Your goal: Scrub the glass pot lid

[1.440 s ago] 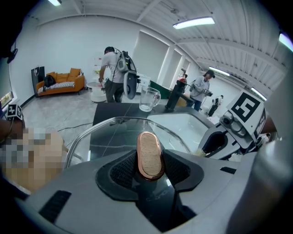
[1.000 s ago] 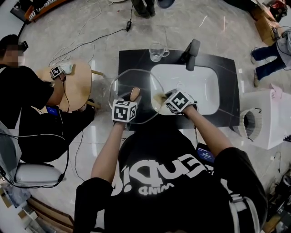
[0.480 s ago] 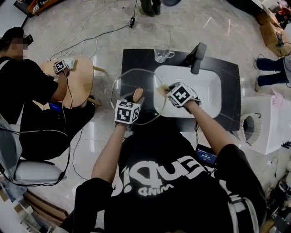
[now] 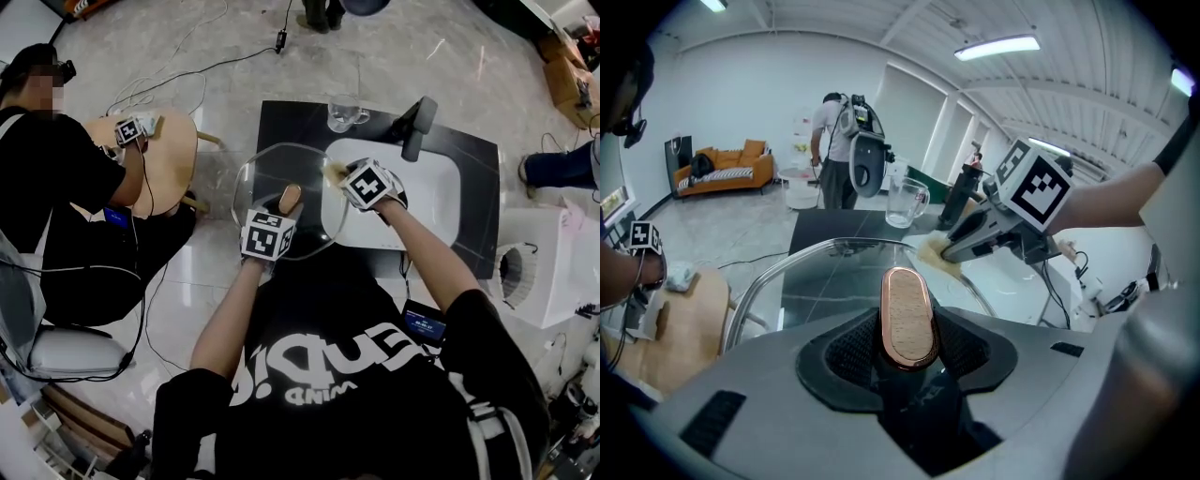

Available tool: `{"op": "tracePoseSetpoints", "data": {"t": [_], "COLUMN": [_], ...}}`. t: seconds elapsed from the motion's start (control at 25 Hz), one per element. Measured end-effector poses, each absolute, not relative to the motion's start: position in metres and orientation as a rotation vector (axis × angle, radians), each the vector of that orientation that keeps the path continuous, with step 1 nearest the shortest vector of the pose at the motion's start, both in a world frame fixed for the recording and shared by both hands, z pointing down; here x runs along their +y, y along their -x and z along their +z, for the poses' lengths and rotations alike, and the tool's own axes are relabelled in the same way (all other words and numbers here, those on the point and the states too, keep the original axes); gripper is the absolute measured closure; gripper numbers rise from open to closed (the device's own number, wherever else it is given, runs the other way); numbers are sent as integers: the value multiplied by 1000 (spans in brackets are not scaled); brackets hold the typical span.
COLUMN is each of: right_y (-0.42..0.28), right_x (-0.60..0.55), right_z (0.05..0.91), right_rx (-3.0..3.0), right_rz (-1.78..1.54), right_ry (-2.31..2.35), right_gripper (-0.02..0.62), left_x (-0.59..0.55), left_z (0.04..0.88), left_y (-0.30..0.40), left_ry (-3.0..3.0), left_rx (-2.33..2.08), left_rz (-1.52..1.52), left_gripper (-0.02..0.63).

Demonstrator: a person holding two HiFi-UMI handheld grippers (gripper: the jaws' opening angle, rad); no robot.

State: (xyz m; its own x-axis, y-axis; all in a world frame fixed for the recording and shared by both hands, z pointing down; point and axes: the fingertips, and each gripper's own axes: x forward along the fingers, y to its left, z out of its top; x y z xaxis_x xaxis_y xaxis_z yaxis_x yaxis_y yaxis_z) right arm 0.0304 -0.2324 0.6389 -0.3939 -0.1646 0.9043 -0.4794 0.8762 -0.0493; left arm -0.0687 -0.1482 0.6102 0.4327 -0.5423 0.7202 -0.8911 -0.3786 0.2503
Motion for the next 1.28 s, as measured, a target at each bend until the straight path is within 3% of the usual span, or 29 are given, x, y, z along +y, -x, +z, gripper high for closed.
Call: {"op": "tracePoseSetpoints", "data": {"t": [1.28], "right_y": [97], "right_x": [-288], "right_z": [622], "right_rx": [-1984], "right_rz": [57], "right_ry": [-297], "right_gripper": [549], "left_x": [-148], "left_z": [611], "left_y": [70], "left_ry": [-2038], "left_rx": [-1236], "left_rz": [696], "left_gripper": [421]}}
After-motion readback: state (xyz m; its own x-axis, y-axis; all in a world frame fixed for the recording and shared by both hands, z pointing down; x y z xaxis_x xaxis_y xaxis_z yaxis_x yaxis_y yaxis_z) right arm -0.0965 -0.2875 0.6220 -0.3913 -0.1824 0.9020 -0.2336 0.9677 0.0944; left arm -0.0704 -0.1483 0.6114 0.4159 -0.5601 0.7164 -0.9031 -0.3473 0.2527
